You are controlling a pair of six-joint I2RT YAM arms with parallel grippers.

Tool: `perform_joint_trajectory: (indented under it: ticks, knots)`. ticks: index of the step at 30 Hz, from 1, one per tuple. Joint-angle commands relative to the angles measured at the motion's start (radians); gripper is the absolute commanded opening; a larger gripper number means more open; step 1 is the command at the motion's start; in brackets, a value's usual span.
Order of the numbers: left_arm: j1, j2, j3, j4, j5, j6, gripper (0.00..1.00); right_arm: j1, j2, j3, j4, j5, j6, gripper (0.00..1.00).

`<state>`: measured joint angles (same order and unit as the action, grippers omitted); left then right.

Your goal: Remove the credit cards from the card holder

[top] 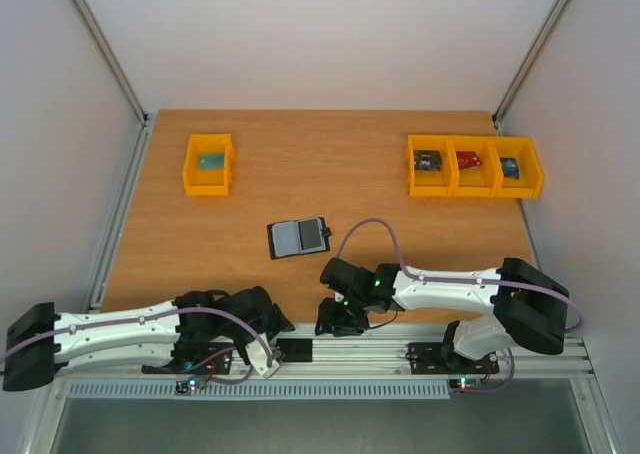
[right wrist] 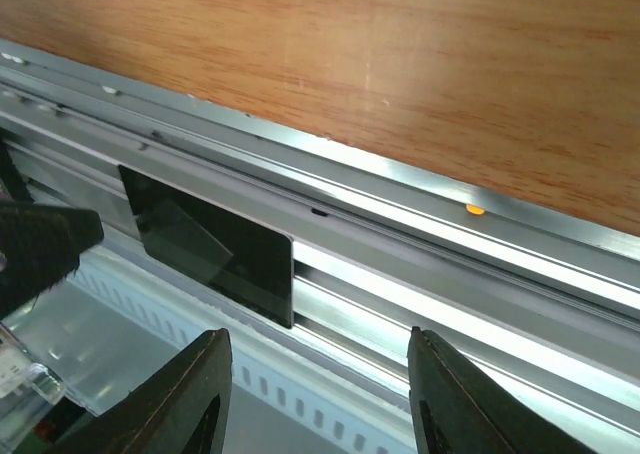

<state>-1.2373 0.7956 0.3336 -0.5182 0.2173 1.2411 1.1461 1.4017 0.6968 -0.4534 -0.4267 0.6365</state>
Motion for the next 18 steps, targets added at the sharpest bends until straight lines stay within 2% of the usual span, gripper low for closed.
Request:
perform_joint_trajectory:
  ticks: [1, 4, 8, 12, 18]
  knots:
    - [0.004, 0.091, -0.002, 0.043, -0.041, 0.077, 0.87, 0.002, 0.029, 0.014, -0.045, -0.016, -0.029, 0.48]
    - [0.002, 0.158, 0.006, 0.096, -0.071, 0.055, 0.86, 0.003, 0.034, 0.022, -0.044, -0.017, -0.031, 0.48]
    - [-0.001, 0.173, -0.011, 0.17, -0.03, 0.066, 0.88, 0.003, 0.034, 0.027, -0.048, -0.017, -0.039, 0.48]
    - [-0.009, 0.222, 0.001, 0.215, -0.047, 0.034, 0.89, 0.003, 0.029, 0.016, -0.037, -0.019, -0.031, 0.49]
    - [-0.009, 0.336, 0.04, 0.376, -0.103, -0.082, 0.89, 0.0, 0.014, -0.007, -0.05, -0.012, -0.027, 0.49]
